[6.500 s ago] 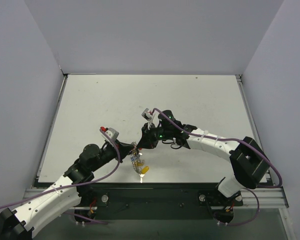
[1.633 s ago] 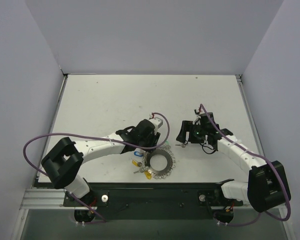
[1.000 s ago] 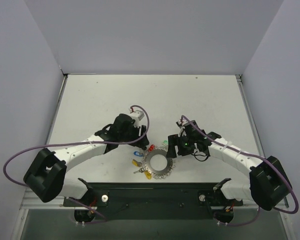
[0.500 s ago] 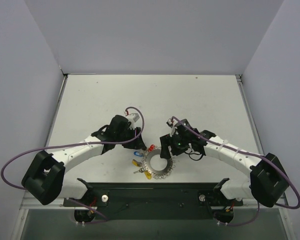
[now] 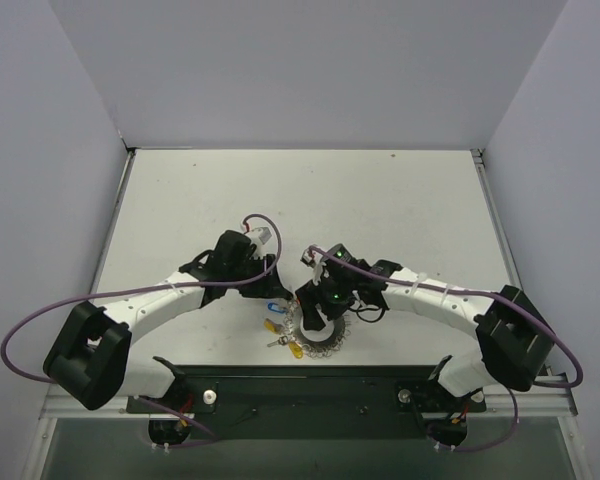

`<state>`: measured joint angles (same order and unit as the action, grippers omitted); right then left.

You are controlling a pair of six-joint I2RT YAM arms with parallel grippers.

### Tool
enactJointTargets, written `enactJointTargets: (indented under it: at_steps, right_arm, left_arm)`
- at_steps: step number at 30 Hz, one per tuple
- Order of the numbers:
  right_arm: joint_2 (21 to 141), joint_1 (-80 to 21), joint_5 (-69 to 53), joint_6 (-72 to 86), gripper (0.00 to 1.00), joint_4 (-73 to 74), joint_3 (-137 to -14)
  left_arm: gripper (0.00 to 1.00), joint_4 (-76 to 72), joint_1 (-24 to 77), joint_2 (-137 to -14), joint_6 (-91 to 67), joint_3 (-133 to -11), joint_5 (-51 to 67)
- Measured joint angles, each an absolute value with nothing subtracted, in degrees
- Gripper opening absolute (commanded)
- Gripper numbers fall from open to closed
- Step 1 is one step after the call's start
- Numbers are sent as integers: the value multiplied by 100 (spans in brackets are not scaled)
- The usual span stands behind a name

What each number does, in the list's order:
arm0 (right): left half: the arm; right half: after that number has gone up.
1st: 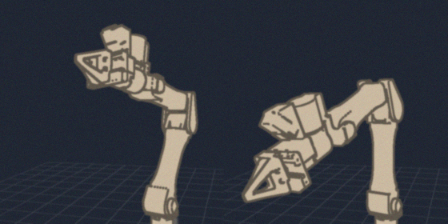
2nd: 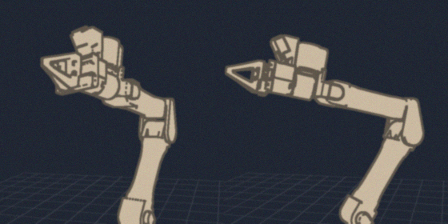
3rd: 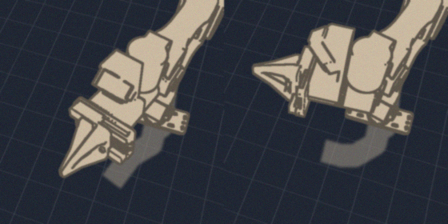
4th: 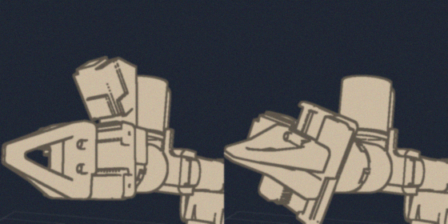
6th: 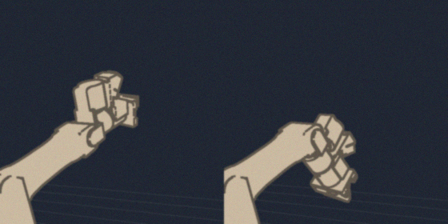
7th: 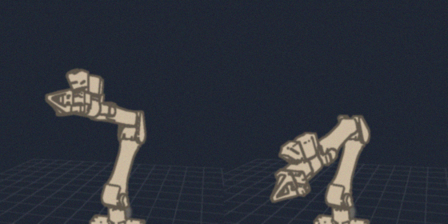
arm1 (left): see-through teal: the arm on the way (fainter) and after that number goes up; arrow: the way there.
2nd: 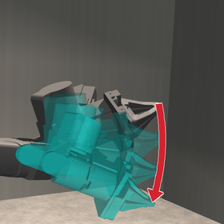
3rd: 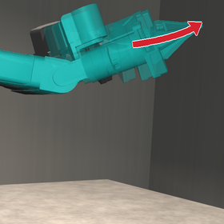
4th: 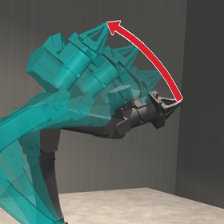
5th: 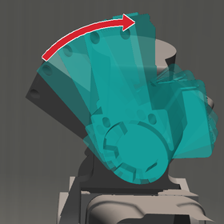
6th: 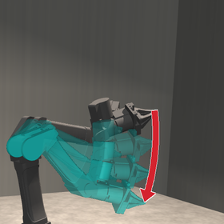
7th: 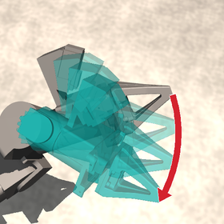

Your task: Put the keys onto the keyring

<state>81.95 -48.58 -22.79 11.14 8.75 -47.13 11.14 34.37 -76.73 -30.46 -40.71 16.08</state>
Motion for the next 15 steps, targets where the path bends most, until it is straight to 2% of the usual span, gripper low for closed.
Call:
enactJointTargets:
  at_steps: [4,8,9,12,15]
  right_arm:
    - [8322,-4925,-2397,1037,63,867,-4842]
    - [8335,-4993,-2556,1031,53,906,-4847]
    - [8342,-5013,-2615,1031,47,934,-4847]
    - [8438,-5092,-2792,1057,40,1061,-4895]
    - [8567,-5159,-2985,1116,38,1155,-4910]
  left_arm:
    - [59,1116,3234,-7673,-3197,-4021,1684]
    - [59,1160,3138,-7673,-3253,-3997,1678]
    - [59,1164,3135,-7673,-3253,-3997,1675]
    - [59,1232,3133,-7673,-3249,-3997,1647]
    - [58,1334,3133,-7677,-3236,-3997,1599]
